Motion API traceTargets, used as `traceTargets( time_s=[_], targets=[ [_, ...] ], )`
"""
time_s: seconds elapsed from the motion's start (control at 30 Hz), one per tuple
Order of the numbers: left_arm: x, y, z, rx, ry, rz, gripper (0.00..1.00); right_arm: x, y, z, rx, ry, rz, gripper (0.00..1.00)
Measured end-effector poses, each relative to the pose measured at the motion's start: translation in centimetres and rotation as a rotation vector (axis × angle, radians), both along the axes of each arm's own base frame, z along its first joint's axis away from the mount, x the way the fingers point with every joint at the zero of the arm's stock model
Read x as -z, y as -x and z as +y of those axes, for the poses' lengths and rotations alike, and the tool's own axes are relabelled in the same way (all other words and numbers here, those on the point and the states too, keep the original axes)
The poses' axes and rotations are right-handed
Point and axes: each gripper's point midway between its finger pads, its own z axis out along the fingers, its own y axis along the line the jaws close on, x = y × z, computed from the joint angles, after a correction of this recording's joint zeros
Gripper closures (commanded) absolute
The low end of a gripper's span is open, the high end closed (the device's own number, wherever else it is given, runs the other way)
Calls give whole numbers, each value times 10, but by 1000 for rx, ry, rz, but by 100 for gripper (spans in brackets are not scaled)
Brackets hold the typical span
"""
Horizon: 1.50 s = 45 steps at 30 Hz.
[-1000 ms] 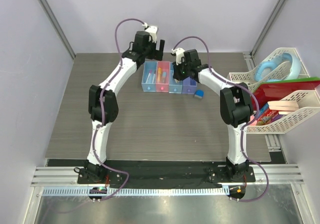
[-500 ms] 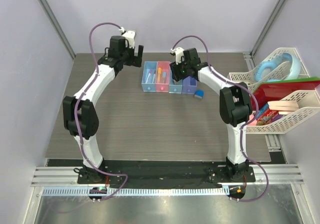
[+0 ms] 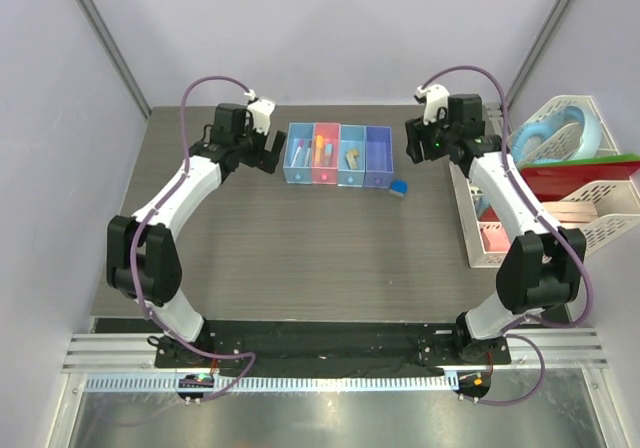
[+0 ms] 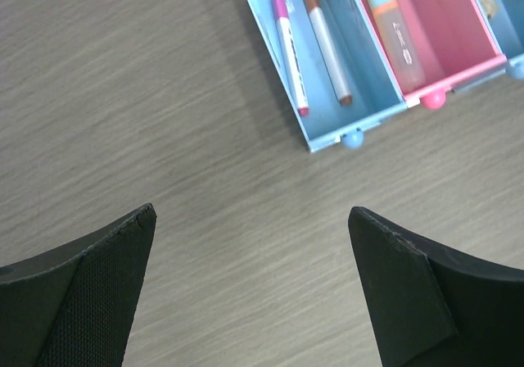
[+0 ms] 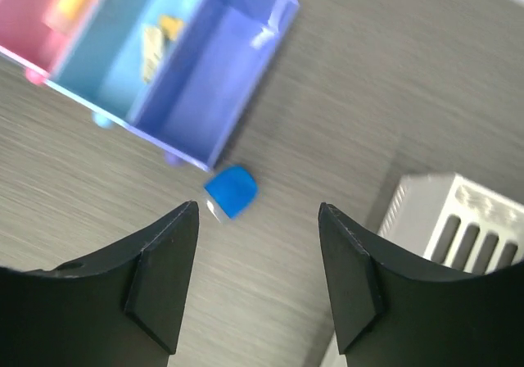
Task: Sort the stationery into containers
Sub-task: Move the stationery to the center of the board.
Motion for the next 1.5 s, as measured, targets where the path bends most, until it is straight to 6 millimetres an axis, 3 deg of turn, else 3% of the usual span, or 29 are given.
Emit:
traceTargets(
  time_s=[0.07,0.2,0.43,0.57,0.67,0.93,1.07,1.4,1.5],
  targets=[
    [2,7,1,11,-3,5,0,12,7,-21,21,10,40,34],
    [2,20,3,24,-6,6,0,61,17,-31,-1,5,190,36],
    [-9,37,9,34,-13,-26,0,135,28,-26,15,-70,432,41],
    [-13,43,12,36,-18,-39,0,158,31,-17,65,-151,527,41],
    [-11,47,14,39,-30,-38,0,163,29,-14,118,-194,558,41],
    [1,51,17,40,-44,-15,0,156,0,-5,239,-306,541,39],
    [2,51,17,40,-50,-15,0,162,-14,4,256,-314,540,39],
    [21,58,23,40,-87,12,0,180,-17,10,307,-251,543,41],
    [21,57,24,39,-87,10,0,181,-17,9,320,-232,525,47]
  ],
)
